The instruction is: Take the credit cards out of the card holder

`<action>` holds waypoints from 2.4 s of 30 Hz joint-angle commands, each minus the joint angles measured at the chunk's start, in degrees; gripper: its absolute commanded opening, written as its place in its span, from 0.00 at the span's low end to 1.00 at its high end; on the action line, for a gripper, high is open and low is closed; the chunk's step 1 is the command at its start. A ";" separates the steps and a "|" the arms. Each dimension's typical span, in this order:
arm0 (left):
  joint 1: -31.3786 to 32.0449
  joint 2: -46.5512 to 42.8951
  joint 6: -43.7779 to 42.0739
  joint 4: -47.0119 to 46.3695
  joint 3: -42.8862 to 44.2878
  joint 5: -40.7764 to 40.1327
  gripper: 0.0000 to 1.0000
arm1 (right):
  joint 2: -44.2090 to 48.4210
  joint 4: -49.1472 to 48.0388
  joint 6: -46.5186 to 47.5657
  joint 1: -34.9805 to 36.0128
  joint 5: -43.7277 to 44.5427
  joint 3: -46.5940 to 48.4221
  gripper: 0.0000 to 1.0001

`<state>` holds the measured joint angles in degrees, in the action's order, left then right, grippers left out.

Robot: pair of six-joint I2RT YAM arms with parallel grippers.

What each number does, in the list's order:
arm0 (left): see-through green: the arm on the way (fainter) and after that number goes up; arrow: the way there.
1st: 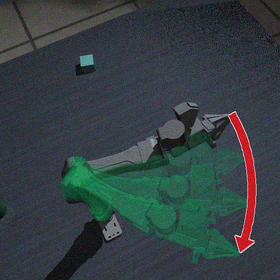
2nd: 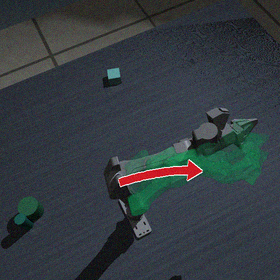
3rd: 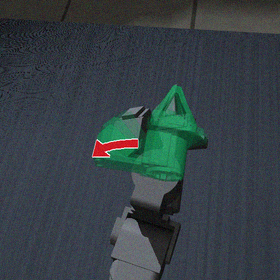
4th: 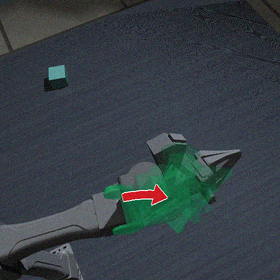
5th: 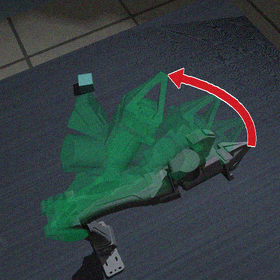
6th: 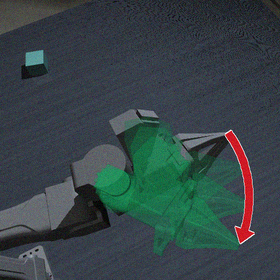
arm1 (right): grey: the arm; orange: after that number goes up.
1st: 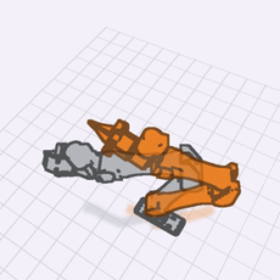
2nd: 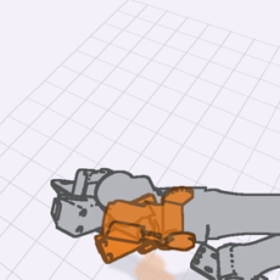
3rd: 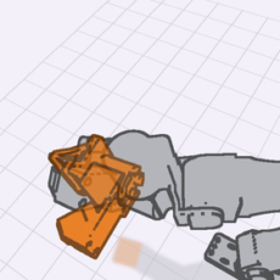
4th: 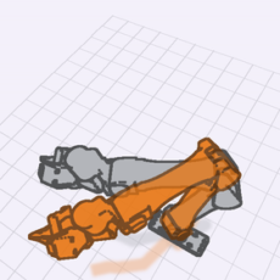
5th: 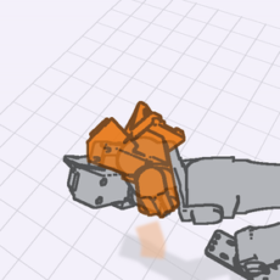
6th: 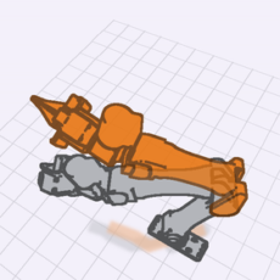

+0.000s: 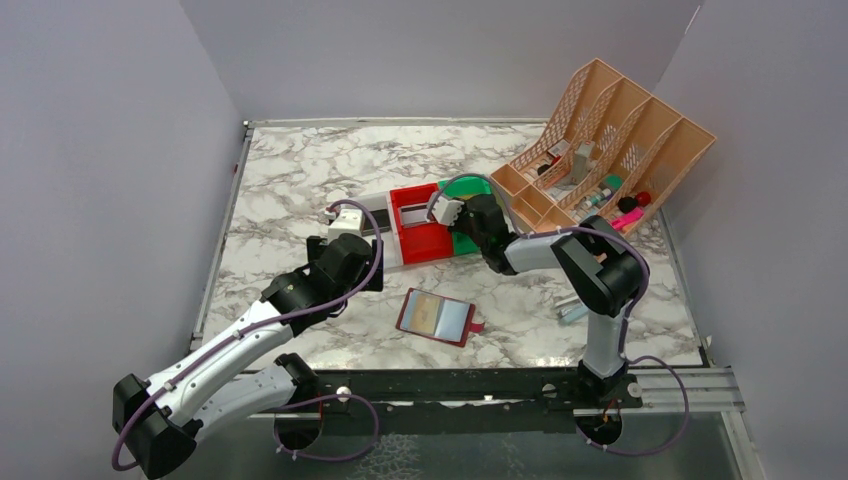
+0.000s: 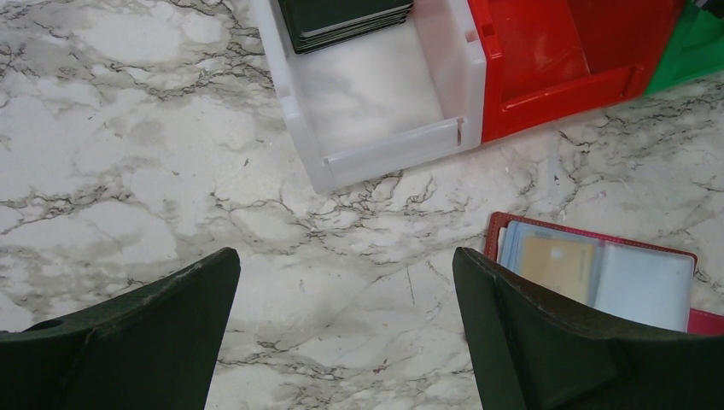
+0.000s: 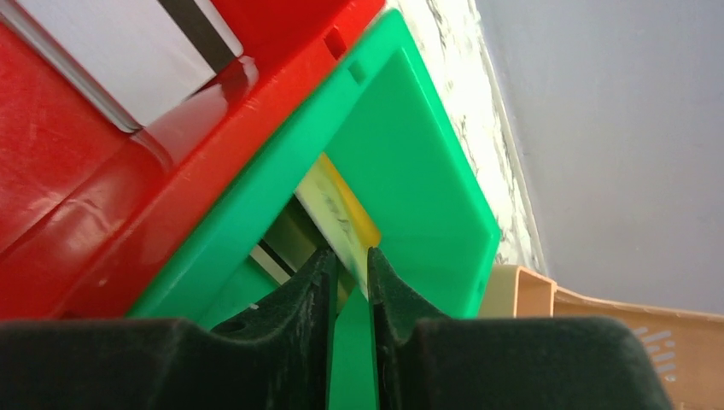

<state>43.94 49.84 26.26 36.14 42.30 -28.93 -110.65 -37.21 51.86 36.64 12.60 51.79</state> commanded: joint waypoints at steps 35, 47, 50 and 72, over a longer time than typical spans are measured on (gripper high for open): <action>-0.71 -1.57 -0.29 -0.32 0.79 -0.59 0.99 | 30.61 29.36 -88.94 7.15 -11.13 -9.60 0.55; -0.79 -6.35 0.88 0.05 0.21 -3.37 0.99 | 19.60 60.35 -114.87 36.34 29.67 2.82 0.57; -0.84 -6.91 1.00 -0.01 0.22 -3.40 0.99 | 15.47 62.79 -115.45 38.41 30.23 6.67 0.57; -0.81 -7.45 1.08 0.02 -0.02 -2.83 0.99 | 4.55 63.60 -117.26 39.50 28.84 8.83 0.34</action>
<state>43.46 42.63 26.98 36.16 42.30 -30.76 -105.54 25.76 -64.88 75.81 40.49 63.81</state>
